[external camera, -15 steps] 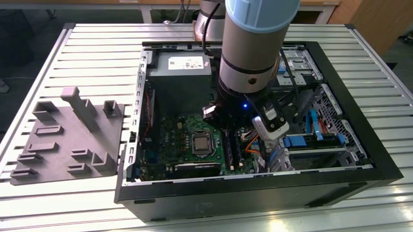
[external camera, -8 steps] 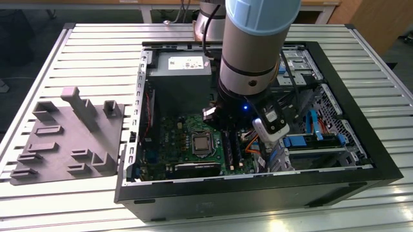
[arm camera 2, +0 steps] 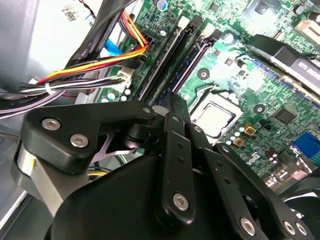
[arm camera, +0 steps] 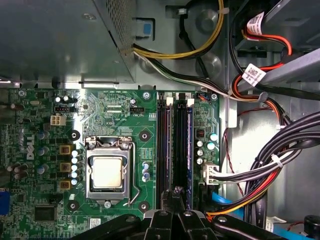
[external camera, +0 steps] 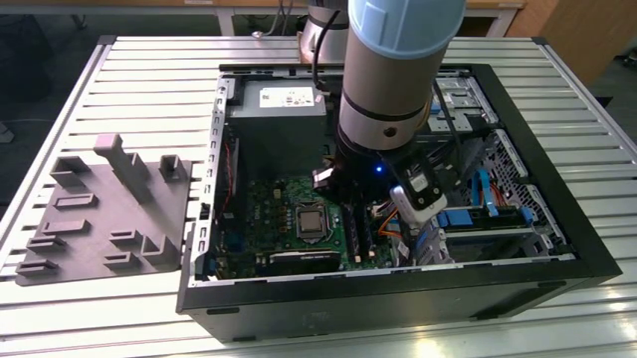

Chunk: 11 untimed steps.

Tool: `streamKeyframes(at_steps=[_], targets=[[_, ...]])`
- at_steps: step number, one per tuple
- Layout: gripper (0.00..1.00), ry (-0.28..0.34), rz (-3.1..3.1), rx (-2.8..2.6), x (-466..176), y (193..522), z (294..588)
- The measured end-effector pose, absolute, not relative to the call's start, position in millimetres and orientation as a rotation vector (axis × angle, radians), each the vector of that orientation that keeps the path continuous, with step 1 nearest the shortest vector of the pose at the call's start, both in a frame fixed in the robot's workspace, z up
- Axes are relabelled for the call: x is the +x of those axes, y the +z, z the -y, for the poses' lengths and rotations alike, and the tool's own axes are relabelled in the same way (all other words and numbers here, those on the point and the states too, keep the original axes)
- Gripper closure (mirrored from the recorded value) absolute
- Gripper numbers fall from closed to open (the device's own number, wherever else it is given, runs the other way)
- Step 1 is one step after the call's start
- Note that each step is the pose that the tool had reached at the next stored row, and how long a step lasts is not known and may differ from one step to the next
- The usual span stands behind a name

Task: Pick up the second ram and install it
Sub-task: 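Press down the second ram until it locks into place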

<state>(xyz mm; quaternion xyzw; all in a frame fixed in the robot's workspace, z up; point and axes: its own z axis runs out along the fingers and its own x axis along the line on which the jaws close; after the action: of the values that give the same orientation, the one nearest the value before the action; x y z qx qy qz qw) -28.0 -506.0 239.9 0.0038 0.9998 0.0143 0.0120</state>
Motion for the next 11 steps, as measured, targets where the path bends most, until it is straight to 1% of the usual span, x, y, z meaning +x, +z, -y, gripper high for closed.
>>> streamKeyframes(at_steps=[11], targets=[[0.89,0.045,-3.117,0.012,-27.9,239.0,510.6]])
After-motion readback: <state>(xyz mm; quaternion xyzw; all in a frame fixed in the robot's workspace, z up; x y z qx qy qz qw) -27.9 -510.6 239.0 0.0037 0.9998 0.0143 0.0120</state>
